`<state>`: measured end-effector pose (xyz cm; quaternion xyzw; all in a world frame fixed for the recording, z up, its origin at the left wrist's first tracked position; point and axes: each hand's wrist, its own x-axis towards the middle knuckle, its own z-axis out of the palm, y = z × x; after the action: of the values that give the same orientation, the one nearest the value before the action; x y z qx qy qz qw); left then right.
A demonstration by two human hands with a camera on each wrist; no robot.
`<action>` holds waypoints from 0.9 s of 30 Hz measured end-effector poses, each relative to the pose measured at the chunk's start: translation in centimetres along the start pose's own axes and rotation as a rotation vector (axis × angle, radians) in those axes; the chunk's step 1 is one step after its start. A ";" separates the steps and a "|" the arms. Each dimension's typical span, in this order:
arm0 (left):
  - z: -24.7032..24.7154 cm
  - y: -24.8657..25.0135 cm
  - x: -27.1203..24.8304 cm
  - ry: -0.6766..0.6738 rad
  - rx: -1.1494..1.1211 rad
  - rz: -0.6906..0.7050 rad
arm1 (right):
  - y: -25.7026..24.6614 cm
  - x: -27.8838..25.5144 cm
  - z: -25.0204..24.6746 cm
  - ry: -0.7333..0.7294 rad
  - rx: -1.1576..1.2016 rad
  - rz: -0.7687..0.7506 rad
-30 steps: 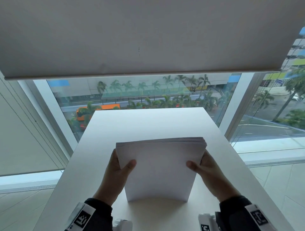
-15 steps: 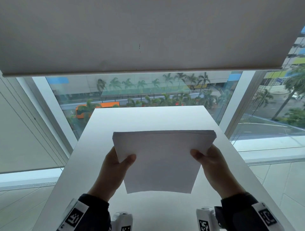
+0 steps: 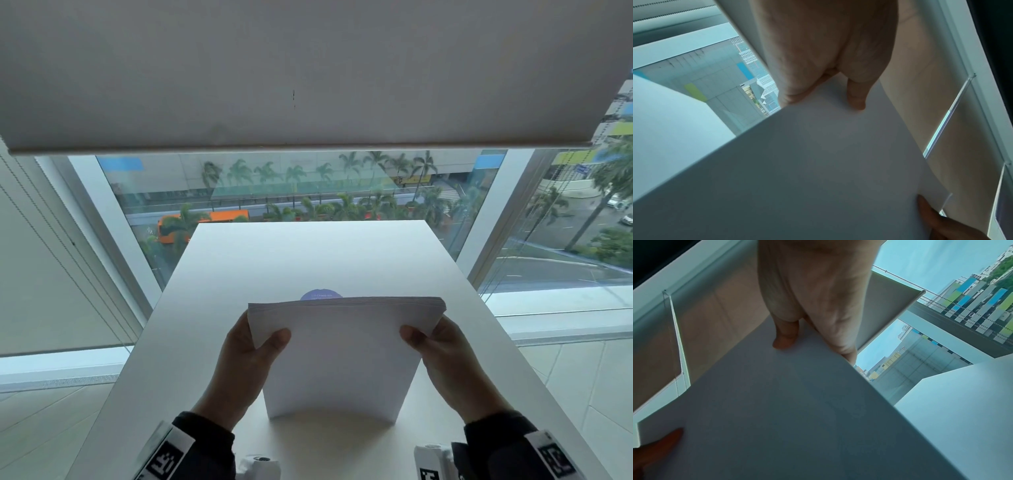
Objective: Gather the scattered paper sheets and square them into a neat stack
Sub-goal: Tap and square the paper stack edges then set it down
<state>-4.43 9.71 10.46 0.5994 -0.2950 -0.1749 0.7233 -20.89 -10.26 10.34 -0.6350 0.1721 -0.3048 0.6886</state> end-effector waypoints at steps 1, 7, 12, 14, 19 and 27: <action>0.0 -0.3 -0.1 -0.007 -0.003 -0.004 | 0.2 -0.1 0.0 -0.003 0.002 0.014; -0.8 -3.3 -1.3 -0.026 0.148 -0.095 | 1.6 -0.9 -0.7 -0.011 -0.133 0.110; -1.1 -4.2 -1.8 -0.045 0.170 -0.161 | -2.5 0.5 -1.2 0.002 -0.355 0.004; -1.1 -4.2 -1.7 -0.050 0.180 -0.168 | -4.5 1.4 -1.5 -0.022 -0.552 -0.078; -1.2 -4.4 -1.7 -0.055 0.180 -0.160 | -6.5 1.9 -0.9 -0.064 -0.838 -0.135; -1.7 -7.8 -2.2 -0.034 0.205 -0.213 | 2.4 0.1 -2.6 -0.091 -0.641 0.160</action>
<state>-4.23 10.65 2.21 0.6950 -0.2582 -0.2296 0.6305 -21.90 -12.30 7.68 -0.8168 0.2780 -0.1513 0.4824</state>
